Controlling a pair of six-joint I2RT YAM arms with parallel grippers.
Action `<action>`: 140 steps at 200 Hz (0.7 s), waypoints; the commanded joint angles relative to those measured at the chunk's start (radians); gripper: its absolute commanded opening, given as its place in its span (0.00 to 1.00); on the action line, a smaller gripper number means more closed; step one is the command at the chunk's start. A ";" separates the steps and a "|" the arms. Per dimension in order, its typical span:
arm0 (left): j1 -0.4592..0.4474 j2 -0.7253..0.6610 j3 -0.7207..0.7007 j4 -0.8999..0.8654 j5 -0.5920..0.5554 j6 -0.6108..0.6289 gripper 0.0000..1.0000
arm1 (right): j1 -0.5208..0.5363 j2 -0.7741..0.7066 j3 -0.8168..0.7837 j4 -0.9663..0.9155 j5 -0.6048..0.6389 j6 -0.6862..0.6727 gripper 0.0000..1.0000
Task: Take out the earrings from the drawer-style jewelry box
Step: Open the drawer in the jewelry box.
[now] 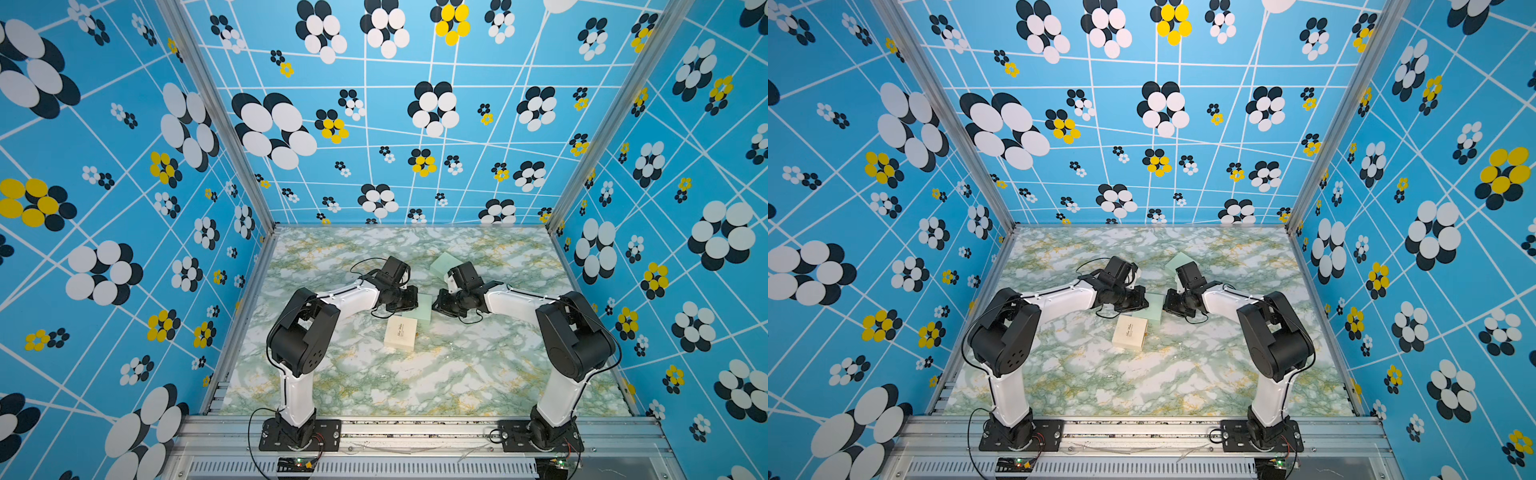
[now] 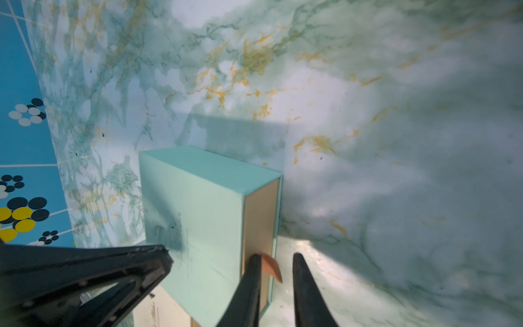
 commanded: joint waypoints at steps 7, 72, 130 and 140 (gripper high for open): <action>0.009 0.025 -0.019 -0.008 0.009 0.007 0.00 | -0.007 0.021 -0.021 0.030 -0.018 0.018 0.22; 0.015 0.034 -0.029 0.002 0.011 0.003 0.00 | -0.014 0.032 -0.039 0.078 -0.037 0.038 0.18; 0.017 0.034 -0.034 0.007 0.013 0.003 0.00 | -0.018 0.023 -0.058 0.101 -0.048 0.050 0.13; 0.017 0.034 -0.033 0.008 0.012 0.003 0.00 | -0.019 0.022 -0.060 0.103 -0.048 0.051 0.13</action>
